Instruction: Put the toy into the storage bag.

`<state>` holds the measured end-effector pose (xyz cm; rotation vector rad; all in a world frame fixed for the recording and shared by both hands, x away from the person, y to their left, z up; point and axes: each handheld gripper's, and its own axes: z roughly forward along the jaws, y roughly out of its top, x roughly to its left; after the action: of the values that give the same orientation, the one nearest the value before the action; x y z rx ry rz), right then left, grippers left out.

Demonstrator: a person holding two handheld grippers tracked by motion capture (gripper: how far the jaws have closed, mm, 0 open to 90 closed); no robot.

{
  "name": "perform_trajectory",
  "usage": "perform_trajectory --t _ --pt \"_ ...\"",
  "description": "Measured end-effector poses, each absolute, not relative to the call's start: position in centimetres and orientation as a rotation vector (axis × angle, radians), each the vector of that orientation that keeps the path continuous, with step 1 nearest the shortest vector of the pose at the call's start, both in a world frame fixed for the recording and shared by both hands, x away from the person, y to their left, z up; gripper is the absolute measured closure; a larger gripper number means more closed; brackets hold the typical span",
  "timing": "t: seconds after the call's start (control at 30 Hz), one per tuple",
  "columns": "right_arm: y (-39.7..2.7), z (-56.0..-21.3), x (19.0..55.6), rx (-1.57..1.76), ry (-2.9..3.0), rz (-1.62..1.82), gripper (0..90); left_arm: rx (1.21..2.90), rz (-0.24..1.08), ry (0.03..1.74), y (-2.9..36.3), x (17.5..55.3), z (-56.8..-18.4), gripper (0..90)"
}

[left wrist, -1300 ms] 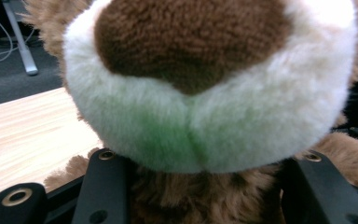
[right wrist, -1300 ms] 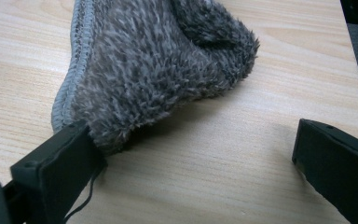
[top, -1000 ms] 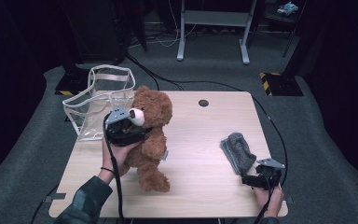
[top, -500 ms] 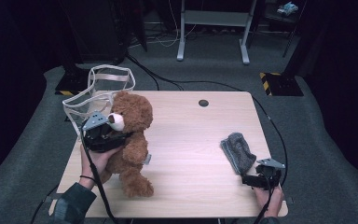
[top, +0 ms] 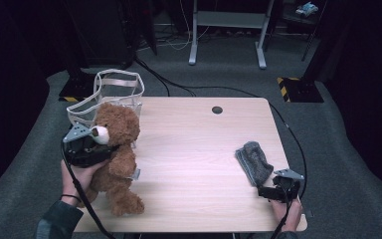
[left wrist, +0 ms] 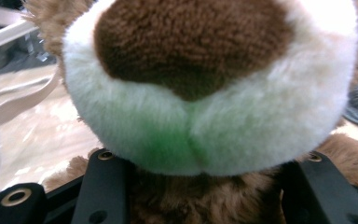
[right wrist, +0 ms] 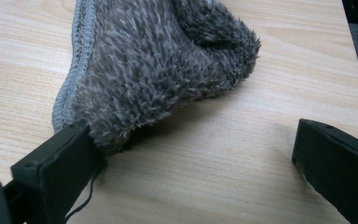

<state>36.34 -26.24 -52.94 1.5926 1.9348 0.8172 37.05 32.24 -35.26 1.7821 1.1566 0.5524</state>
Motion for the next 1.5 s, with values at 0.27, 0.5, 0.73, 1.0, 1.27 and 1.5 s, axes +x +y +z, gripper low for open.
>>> perform_trajectory --t 0.27,0.5,0.73,1.0,1.27,1.5 --pt "-26.2 -52.9 36.3 1.594 1.934 0.819 0.9 1.843 0.532 1.29 34.3 37.3 -36.3 50.9" --pt "-26.3 -53.0 36.4 1.582 1.938 0.817 0.9 1.953 0.481 1.412 34.9 39.4 -39.0 50.8" --pt "-26.3 -53.0 36.4 1.578 1.937 0.818 0.8 1.999 0.409 1.52 35.0 42.0 -42.3 49.0" --pt "-26.2 -53.0 36.3 1.596 1.932 0.816 0.7 2.076 0.352 1.584 34.1 44.2 -43.7 44.0" --pt "-26.2 -52.9 36.3 1.595 1.932 0.815 0.7 2.145 0.264 1.619 34.2 45.1 -45.1 41.8" --pt "-26.3 -53.0 36.4 1.588 1.934 0.815 0.7 2.165 0.227 1.62 34.2 44.9 -45.2 40.2"
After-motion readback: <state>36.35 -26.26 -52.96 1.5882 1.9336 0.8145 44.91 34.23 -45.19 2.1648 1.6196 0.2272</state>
